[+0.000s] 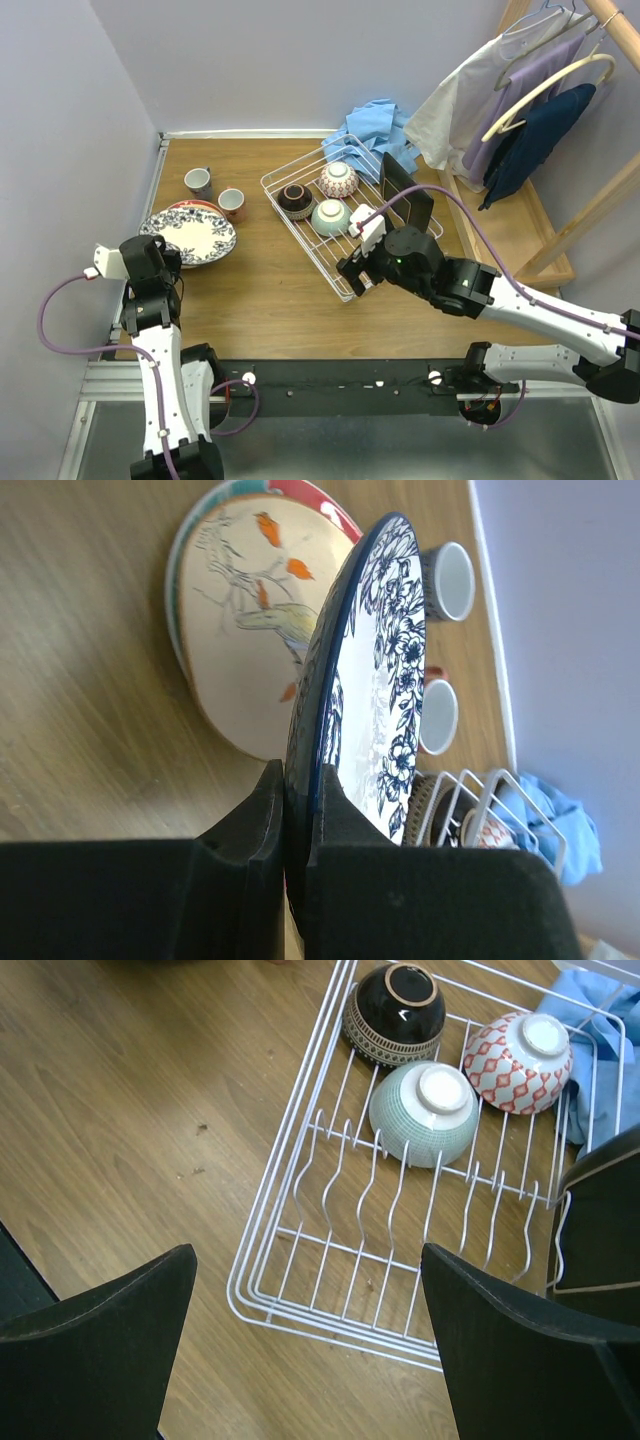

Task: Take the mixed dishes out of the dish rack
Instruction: Place the plate at the center of the board.

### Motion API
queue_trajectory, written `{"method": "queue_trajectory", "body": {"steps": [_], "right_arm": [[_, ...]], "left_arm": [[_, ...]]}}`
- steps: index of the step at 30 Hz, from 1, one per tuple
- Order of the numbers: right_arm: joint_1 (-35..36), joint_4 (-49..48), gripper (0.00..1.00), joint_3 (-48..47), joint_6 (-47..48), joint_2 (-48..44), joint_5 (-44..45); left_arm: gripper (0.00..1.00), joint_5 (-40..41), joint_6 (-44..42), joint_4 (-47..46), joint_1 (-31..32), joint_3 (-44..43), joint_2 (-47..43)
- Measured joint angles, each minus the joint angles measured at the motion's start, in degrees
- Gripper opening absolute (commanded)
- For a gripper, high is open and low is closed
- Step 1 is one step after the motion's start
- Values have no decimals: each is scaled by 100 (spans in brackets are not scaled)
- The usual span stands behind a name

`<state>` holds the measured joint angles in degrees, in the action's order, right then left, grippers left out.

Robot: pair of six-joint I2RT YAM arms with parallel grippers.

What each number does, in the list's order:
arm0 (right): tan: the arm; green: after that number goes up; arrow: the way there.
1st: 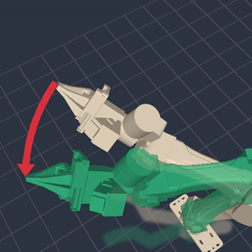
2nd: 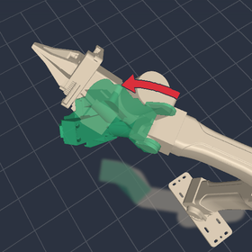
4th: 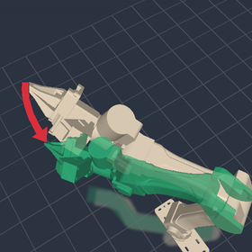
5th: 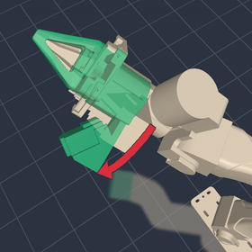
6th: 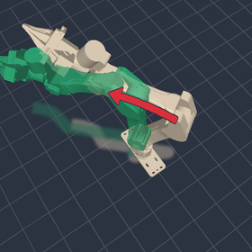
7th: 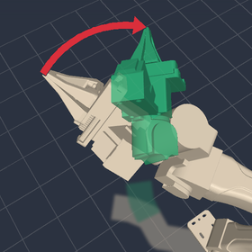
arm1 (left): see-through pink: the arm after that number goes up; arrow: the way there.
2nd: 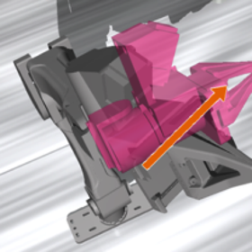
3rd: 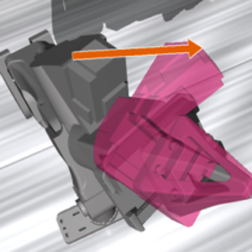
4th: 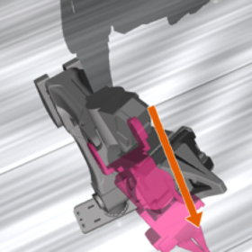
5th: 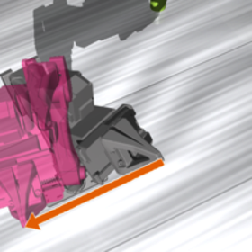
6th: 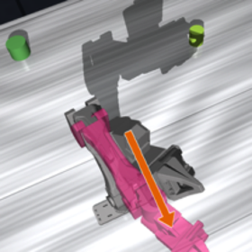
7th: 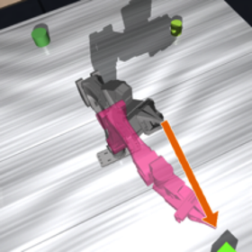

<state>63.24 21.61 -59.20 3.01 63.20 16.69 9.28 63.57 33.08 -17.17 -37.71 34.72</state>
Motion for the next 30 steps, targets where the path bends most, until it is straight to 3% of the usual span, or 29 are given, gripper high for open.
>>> {"method": "queue_trajectory", "body": {"steps": [9,16,17,24,30], "right_arm": [[-39,50,100,374,2,-297,15],[-74,48,100,592,4,-442,15],[-74,48,100,605,7,-466,15],[-111,39,100,721,50,-623,20],[-131,35,100,807,92,-623,20]], "left_arm": [[0,142,35,-496,-404,505,505],[1,-120,229,-1574,-638,981,1191],[3,-136,240,-1652,-645,997,1261],[45,-262,249,-2076,-651,1069,1508],[64,-385,28,-2140,-673,1064,1698]]}}
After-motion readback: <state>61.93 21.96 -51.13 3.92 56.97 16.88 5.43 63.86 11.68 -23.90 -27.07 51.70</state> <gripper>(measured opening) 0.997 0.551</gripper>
